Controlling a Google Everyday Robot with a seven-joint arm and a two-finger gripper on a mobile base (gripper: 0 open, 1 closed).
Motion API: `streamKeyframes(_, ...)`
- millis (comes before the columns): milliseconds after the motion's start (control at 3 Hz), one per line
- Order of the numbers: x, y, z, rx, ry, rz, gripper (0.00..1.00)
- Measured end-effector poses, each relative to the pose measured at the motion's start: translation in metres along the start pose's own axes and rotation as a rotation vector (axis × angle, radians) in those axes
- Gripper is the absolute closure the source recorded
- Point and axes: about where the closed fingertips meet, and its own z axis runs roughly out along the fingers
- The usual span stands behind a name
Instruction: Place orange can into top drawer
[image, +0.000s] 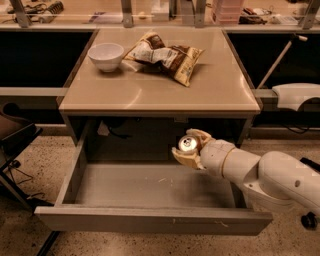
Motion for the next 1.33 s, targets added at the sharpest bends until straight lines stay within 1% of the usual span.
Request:
streamKeyframes(333,0.021,0.0,0.001,0.025,0.199,-0.166,1.0)
streamKeyframes(667,0.02,-0.011,-0.001,0.036,0.245,-0.216,1.0)
streamKeyframes(1000,0.02,-0.011,-0.001,0.036,0.245,-0.215,1.0)
streamKeyframes(1333,0.031,0.002,0.015,-0.039,0.229,-0.177,1.0)
